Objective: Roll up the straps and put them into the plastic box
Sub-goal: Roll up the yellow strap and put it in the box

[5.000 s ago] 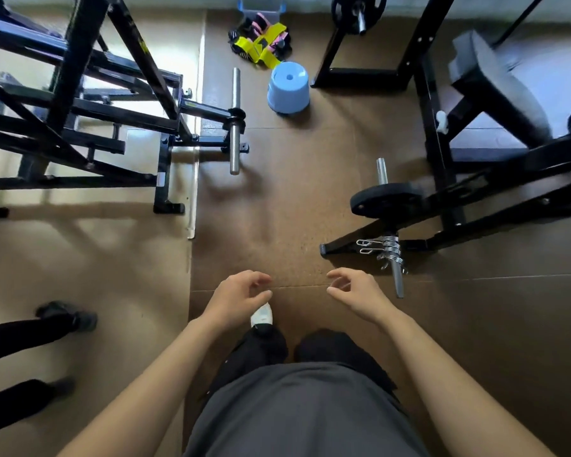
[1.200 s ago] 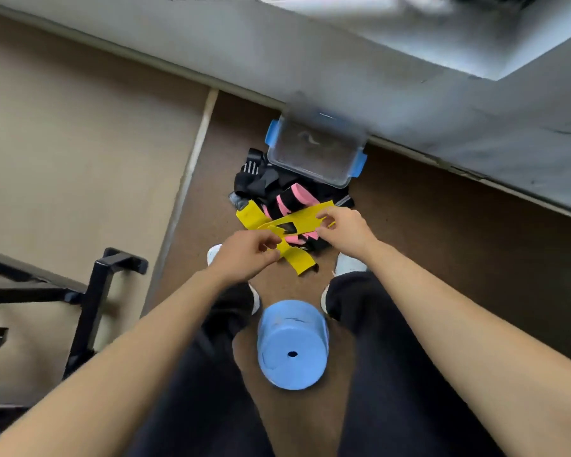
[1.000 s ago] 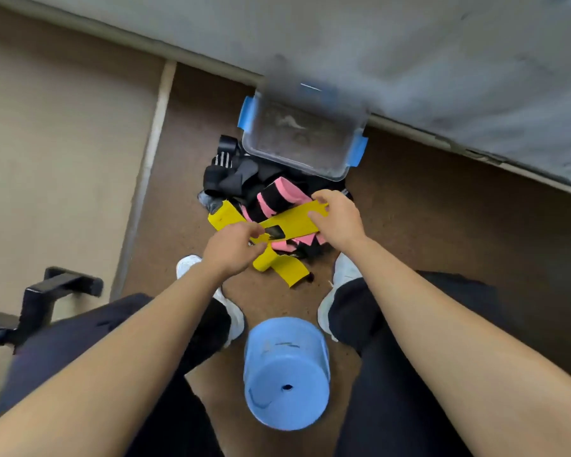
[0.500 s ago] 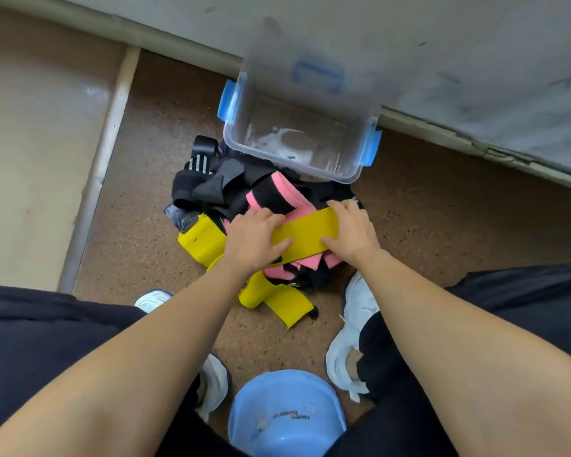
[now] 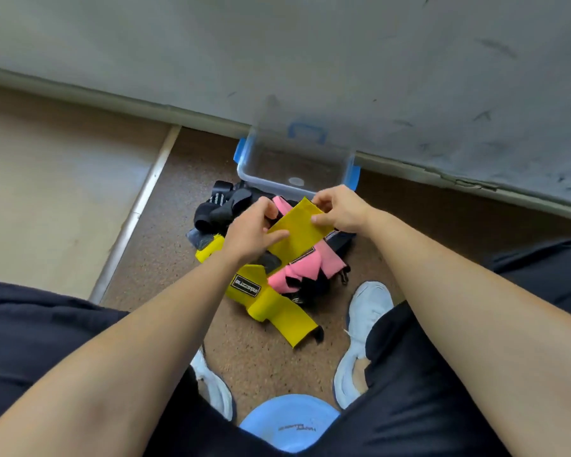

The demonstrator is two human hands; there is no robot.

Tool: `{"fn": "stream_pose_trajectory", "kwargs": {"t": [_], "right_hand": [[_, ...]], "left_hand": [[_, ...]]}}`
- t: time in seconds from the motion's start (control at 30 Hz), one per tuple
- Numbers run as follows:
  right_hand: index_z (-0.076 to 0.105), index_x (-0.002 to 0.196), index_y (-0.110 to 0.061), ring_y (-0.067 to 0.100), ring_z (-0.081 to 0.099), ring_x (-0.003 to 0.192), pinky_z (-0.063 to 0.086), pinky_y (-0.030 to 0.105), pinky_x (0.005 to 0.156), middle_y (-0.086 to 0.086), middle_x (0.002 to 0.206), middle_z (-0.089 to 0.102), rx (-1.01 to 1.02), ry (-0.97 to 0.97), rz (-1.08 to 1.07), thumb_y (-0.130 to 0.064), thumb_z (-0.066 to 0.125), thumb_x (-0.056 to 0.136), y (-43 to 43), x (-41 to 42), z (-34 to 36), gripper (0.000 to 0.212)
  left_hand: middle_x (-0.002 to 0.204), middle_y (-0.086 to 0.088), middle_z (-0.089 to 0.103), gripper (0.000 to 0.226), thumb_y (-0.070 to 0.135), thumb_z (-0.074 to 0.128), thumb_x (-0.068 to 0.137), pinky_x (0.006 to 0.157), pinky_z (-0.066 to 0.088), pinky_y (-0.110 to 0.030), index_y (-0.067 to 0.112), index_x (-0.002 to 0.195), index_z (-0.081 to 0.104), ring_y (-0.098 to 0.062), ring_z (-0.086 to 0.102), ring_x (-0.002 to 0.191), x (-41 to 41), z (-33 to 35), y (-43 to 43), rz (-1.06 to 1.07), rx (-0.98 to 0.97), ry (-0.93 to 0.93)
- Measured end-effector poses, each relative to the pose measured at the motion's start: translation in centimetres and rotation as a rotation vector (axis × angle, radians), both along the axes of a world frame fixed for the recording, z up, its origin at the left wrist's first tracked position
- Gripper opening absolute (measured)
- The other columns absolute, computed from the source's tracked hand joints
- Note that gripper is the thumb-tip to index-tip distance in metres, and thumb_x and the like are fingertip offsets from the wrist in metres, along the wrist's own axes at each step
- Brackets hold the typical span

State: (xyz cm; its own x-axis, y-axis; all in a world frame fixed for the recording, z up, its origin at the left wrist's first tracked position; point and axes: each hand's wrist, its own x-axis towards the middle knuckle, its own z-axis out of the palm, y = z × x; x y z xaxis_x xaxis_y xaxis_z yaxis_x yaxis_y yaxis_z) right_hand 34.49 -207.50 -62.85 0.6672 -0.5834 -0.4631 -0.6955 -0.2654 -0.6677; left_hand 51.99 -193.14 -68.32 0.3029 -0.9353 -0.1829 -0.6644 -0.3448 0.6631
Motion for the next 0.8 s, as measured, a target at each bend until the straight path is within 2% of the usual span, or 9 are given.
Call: {"fn": "stream_pose_trajectory", "kwargs": {"t": [0.1,0.17,0.23,0.3,0.37,0.47,0.63,0.7,0.8], "right_hand": [[0.074,0.097,-0.014,0.016,0.065,0.086,0.057,0.032,0.077,0.005,0.094,0.072,-0.101,-0.103,0.045,-0.013,0.078,0.089,0.1,0.7,4.1,0.009],[0.074,0.1,-0.013,0.016,0.065,0.087,0.053,0.027,0.073,0.005,0.095,0.073,-0.17,-0.151,0.059,-0.016,0.076,0.091,0.0,0.8,7.1,0.01],[0.074,0.108,-0.009,0.014,0.063,0.089,0.05,0.025,0.075,0.005,0.101,0.071,-0.224,-0.22,0.037,-0.018,0.074,0.093,-0.1,0.8,10.3,0.017],[0.072,0.114,-0.006,0.012,0.062,0.092,0.051,0.021,0.074,0.005,0.106,0.07,-0.256,-0.306,-0.018,-0.018,0.073,0.095,-0.2,0.7,13.4,0.023],[0.073,0.114,-0.006,0.013,0.062,0.094,0.052,0.019,0.075,0.006,0.106,0.069,-0.295,-0.365,-0.062,-0.017,0.073,0.095,-0.2,0.5,16.2,0.022],[0.073,0.109,-0.012,0.016,0.063,0.094,0.051,0.02,0.074,0.004,0.101,0.069,-0.372,-0.427,-0.132,-0.018,0.073,0.095,0.1,0.3,19.9,0.016],[0.073,0.106,-0.013,0.022,0.064,0.095,0.057,0.033,0.076,0.007,0.101,0.068,-0.483,-0.513,-0.309,-0.017,0.073,0.094,-0.2,-1.0,24.0,0.012],[0.075,0.107,-0.013,0.026,0.065,0.099,0.059,0.044,0.084,0.008,0.103,0.07,-0.547,-0.48,-0.353,-0.017,0.074,0.093,-0.7,-1.7,24.2,0.014],[0.072,0.118,-0.017,0.027,0.066,0.107,0.054,0.045,0.094,0.006,0.11,0.072,-0.659,-0.336,-0.354,-0.022,0.075,0.089,-0.6,-2.2,23.3,0.029]], "left_hand": [[0.104,0.01,0.073,0.03,0.045,0.08,0.084,0.086,0.057,-0.041,0.032,0.106,0.064,-0.013,0.069,0.092,0.7,2.8,-0.2,-0.076,0.01,0.134],[0.105,0.006,0.078,0.031,0.047,0.077,0.085,0.091,0.059,-0.047,0.024,0.106,0.073,-0.014,0.074,0.096,1.2,4.3,0.0,-0.093,0.029,0.239],[0.104,-0.001,0.079,0.03,0.039,0.076,0.091,0.092,0.059,-0.05,0.014,0.108,0.075,-0.019,0.075,0.098,1.5,5.5,0.4,-0.074,0.014,0.31],[0.098,-0.006,0.078,0.019,0.027,0.072,0.096,0.089,0.059,-0.048,0.009,0.101,0.074,-0.019,0.074,0.091,1.5,6.8,0.7,-0.079,-0.015,0.335],[0.088,0.0,0.074,0.01,0.023,0.069,0.099,0.081,0.056,-0.038,0.016,0.092,0.071,-0.01,0.068,0.08,1.0,8.5,0.9,-0.076,-0.068,0.353],[0.092,0.0,0.072,0.009,0.024,0.065,0.101,0.081,0.054,-0.032,0.017,0.096,0.067,-0.011,0.066,0.084,0.4,11.6,1.1,-0.076,-0.141,0.387],[0.101,-0.015,0.076,0.016,0.023,0.068,0.099,0.083,0.057,-0.042,0.007,0.101,0.07,-0.017,0.068,0.087,0.5,16.2,1.8,-0.087,-0.202,0.359],[0.097,-0.015,0.076,0.015,0.024,0.069,0.099,0.081,0.058,-0.046,0.009,0.098,0.072,-0.019,0.069,0.085,0.8,17.8,2.0,-0.067,-0.216,0.347],[0.088,-0.005,0.075,0.012,0.025,0.071,0.097,0.079,0.055,-0.041,0.014,0.093,0.074,-0.015,0.065,0.079,1.3,19.9,2.1,-0.042,-0.232,0.245]]}}
